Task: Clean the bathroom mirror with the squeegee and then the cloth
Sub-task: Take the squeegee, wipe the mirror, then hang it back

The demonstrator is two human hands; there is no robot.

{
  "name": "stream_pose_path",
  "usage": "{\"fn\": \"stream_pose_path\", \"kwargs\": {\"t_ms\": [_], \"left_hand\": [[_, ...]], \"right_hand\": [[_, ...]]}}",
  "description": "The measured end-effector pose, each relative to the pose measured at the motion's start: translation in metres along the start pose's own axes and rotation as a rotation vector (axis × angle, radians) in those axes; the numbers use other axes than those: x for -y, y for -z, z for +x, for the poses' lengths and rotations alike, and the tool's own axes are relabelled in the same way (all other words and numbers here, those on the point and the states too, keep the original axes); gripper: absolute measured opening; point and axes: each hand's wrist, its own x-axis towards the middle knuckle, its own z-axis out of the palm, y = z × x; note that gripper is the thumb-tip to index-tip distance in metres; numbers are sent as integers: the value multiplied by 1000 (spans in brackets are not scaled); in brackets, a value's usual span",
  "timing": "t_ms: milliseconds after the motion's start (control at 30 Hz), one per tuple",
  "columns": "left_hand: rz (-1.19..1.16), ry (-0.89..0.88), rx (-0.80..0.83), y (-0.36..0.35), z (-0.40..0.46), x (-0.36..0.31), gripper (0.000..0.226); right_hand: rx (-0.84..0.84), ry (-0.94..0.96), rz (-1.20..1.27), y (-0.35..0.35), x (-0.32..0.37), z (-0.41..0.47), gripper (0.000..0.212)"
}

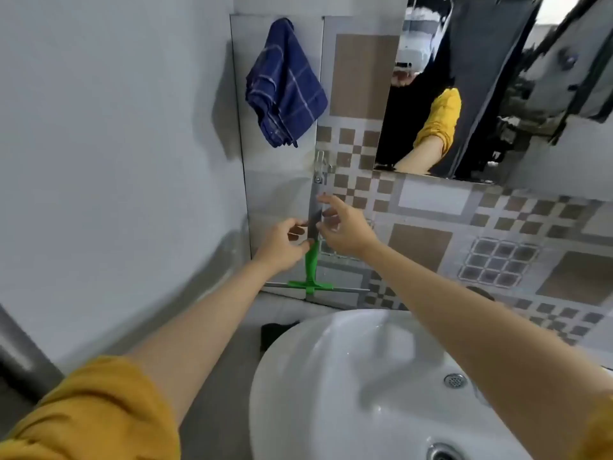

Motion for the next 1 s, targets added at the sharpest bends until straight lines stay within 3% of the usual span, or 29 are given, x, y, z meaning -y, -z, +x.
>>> {"fn": "stream_pose_path", "kwargs": {"t_ms": [167, 367, 567, 1000], "left_hand": [[-77, -80, -24, -8, 8, 23, 27], [-231, -91, -41, -21, 14, 41, 33], [-347, -78, -37, -28, 17, 46, 36], [-348, -185, -87, -11, 1, 23, 38]], "right_hand": [[-114, 32, 65, -19, -10, 5, 46], [-237, 57, 205, -25, -17, 14, 38], [-251, 44, 276, -26, -19, 17, 39], [-269, 109, 281, -8, 7, 11, 41]]}}
